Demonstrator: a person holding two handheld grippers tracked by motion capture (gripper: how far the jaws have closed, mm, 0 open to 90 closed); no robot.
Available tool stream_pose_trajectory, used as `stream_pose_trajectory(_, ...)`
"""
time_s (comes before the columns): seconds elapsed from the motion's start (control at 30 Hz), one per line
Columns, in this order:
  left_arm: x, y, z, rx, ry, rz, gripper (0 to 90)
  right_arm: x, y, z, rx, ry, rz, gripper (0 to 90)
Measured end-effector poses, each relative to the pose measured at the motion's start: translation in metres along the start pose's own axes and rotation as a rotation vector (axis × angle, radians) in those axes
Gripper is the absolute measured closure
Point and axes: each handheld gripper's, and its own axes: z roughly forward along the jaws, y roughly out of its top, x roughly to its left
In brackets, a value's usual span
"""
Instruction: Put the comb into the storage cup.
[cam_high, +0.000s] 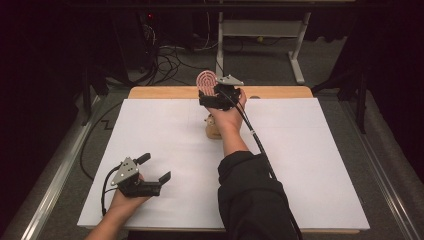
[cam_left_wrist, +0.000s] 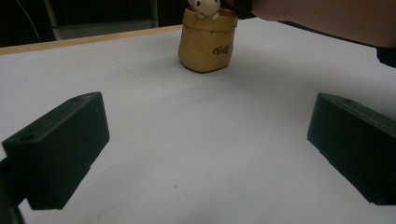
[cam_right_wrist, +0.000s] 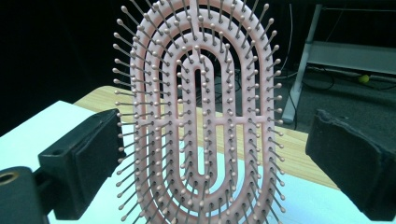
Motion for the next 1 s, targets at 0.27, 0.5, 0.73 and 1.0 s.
stream_pose_trajectory(0.27,0.0001,0.0,0.0,0.0,0.0,-0.001,0.0,0.0013,-0.0003,-0.0002,0.005,0.001,-0.001,2.4)
stream_pose_trajectory(0.5,-0.0003,0.0,0.0003,-0.001,0.0,-0.001,0.0,0.0018,0.0001,-0.0016,0.012,0.002,-0.002,0.5)
stream_pose_trajectory(0.73,-0.0007,0.0,0.0005,-0.001,-0.001,-0.002,0.0,0.0031,0.0015,-0.0037,0.009,0.01,-0.006,0.4)
stream_pose_trajectory(1.0,-0.0009,0.0,0.0007,0.0,-0.001,0.0,0.0,0.0053,0.0014,-0.0051,0.016,0.014,-0.009,0.4)
